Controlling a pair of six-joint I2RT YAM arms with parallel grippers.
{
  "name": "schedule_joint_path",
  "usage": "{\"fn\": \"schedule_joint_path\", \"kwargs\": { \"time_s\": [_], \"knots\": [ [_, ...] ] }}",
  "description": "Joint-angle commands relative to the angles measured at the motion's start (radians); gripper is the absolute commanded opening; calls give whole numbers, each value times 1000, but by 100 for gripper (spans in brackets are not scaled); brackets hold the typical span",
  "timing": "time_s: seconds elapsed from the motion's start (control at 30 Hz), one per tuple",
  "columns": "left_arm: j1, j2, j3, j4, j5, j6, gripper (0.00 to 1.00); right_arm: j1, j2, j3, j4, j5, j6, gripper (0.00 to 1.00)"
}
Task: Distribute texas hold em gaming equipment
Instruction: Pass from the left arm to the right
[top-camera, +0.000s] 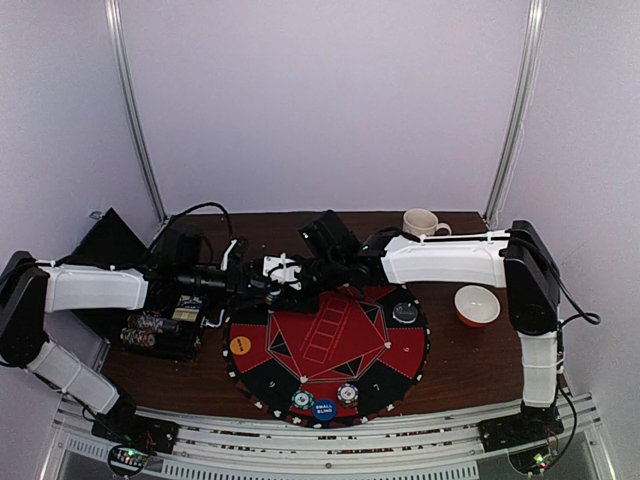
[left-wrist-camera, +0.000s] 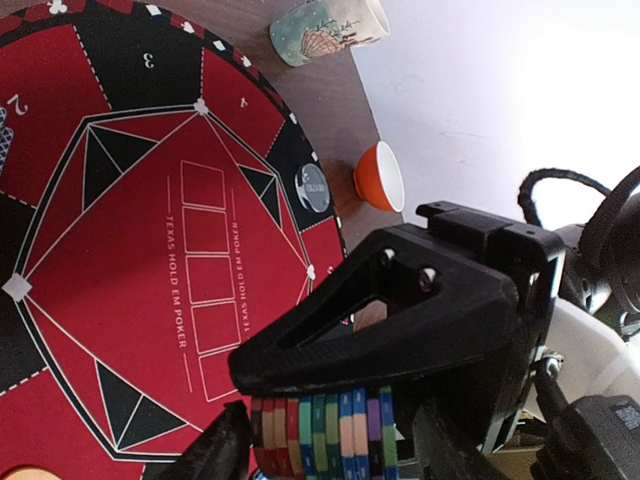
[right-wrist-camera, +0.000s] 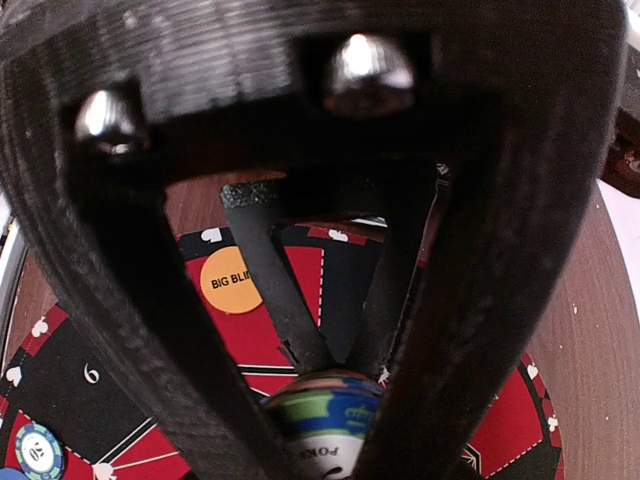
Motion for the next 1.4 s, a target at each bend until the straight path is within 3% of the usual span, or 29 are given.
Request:
{"fn": "schedule_joint_path", "kwargs": {
  "time_s": [0.0, 0.37, 0.73, 0.97, 1.37],
  "knots": [
    [5, 15, -2, 10, -19, 54, 61, 1, -9, 31, -9, -13, 19, 0],
    [56, -35, 21, -105, -29, 133, 76, 1, 15, 24, -16, -15, 20, 0],
    [151, -116, 51, -306, -37, 286, 78, 30, 80, 43, -3, -25, 31, 0],
    [297, -170, 61, -481, -145, 374, 78, 79, 166, 107, -31, 7, 56, 0],
    [302, -157, 74, -583, -264, 441, 78, 149, 282, 176, -69, 16, 90, 0]
  ]
}}
